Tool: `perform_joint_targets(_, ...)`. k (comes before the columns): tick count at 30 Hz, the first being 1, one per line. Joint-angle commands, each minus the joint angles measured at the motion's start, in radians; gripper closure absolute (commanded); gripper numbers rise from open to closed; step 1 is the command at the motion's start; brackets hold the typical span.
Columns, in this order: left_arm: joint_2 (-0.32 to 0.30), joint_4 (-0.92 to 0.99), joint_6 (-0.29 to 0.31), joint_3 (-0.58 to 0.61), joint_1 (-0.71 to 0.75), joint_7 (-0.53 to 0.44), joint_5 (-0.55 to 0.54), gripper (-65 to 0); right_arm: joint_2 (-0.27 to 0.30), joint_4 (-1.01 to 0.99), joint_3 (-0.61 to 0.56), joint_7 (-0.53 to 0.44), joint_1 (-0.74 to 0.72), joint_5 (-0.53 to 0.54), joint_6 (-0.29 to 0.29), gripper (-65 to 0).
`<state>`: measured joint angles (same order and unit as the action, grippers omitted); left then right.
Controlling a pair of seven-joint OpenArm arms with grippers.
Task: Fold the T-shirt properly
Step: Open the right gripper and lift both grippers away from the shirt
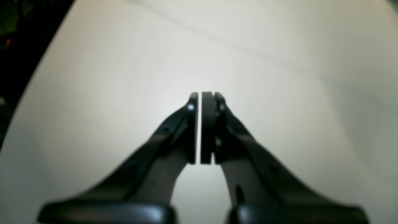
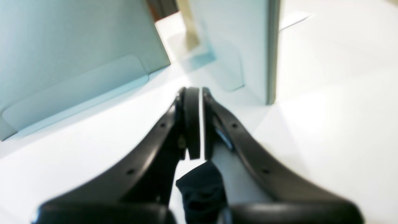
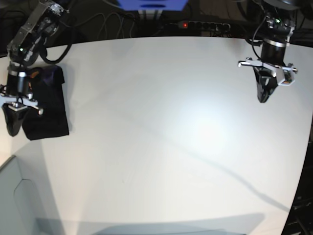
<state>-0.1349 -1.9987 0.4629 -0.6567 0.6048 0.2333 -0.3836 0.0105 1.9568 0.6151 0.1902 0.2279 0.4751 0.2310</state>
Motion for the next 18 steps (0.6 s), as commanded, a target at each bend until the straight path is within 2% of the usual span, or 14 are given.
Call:
perform_joint_targets(1, -0.009, -0.018, 0.001, -0.005, 0.023, -0.065, -0.013, -2.2, 0.010, 0.022, 0.001, -0.065, 0.017, 0.010, 0.006, 0.0)
perform_joint_targets(6, 0.048, -0.018, 0.001, -0.004, 0.053, -0.219, -0.012, -2.2, 0.010, 0.020, 0.009, -0.252, 0.161, 0.010, 0.006, 0.0)
perform_joint_targets(10, 0.096, -0.018, 0.001, -0.004, 0.082, -0.289, -0.012, -2.2, 0.006, 0.020, 0.007, -0.375, 0.276, 0.010, 0.006, 0.0)
perform_joint_targets(14, 0.131, -0.017, 0.001, -0.002, 0.099, -0.374, -0.012, -2.2, 0.003, 0.011, 0.004, -0.463, 0.371, 0.010, 0.006, 0.0)
perform_joint_targets(18, 0.151, -0.014, 0.000, -0.002, 0.126, -0.518, 0.001, -2.2, -0.031, 0.009, 0.010, -0.505, 0.434, 0.009, 0.006, 0.0)
